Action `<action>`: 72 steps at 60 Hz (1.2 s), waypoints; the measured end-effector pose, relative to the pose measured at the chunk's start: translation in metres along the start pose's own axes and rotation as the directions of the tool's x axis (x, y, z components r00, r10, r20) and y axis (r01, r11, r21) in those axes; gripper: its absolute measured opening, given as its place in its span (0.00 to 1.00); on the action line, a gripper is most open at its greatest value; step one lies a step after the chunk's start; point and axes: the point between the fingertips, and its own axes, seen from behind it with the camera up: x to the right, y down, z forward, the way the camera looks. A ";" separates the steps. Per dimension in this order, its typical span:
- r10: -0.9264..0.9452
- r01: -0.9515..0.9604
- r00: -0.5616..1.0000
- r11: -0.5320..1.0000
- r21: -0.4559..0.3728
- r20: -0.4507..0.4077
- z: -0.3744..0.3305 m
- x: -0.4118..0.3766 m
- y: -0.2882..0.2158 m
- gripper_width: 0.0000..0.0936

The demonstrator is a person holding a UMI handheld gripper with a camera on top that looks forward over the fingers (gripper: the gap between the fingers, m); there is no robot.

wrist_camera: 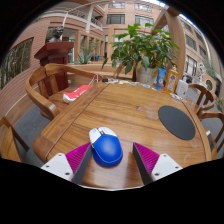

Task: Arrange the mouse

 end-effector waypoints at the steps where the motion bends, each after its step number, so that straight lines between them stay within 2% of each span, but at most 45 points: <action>1: -0.002 0.002 1.000 1.000 0.001 -0.002 0.003 0.000 -0.002 0.89; 7: -0.008 0.008 1.000 1.000 0.003 -0.008 0.019 -0.001 -0.014 0.83; 11: -0.004 0.004 1.000 1.000 0.005 -0.011 0.029 -0.002 -0.021 0.75; 16: 0.010 -0.010 1.000 1.000 0.006 -0.005 0.036 -0.007 -0.023 0.55; 18: 0.011 -0.011 1.000 1.000 0.014 -0.018 0.036 -0.005 -0.024 0.55; 24: -0.026 0.027 0.999 0.999 0.038 -0.032 0.035 -0.007 -0.028 0.47; 31: -0.016 0.017 1.000 0.999 0.032 -0.025 0.035 -0.008 -0.027 0.40; 35: -0.011 0.011 1.000 0.999 0.030 -0.015 0.035 -0.007 -0.029 0.39; 39: -0.026 0.026 1.000 0.998 0.062 0.007 0.028 -0.008 -0.046 0.39; 44: 0.036 -0.046 0.997 0.986 0.158 0.069 0.005 -0.008 -0.104 0.39; 47: 0.058 -0.079 0.994 0.966 0.245 0.093 -0.017 0.003 -0.149 0.39; 54: 0.052 -0.071 0.997 0.890 0.450 0.055 -0.068 0.058 -0.247 0.39; 60: 0.101 -0.093 0.995 0.852 0.516 0.013 -0.080 0.124 -0.278 0.39; 64: 0.150 -0.109 0.988 0.870 0.481 -0.046 -0.061 0.171 -0.277 0.39; 67: 0.180 -0.122 0.979 0.888 0.443 -0.093 -0.034 0.213 -0.241 0.39; 68: 0.191 -0.131 0.976 0.900 0.416 -0.107 -0.026 0.221 -0.245 0.39; 72: 0.224 -0.166 0.962 0.934 0.316 -0.158 0.012 0.255 -0.202 0.39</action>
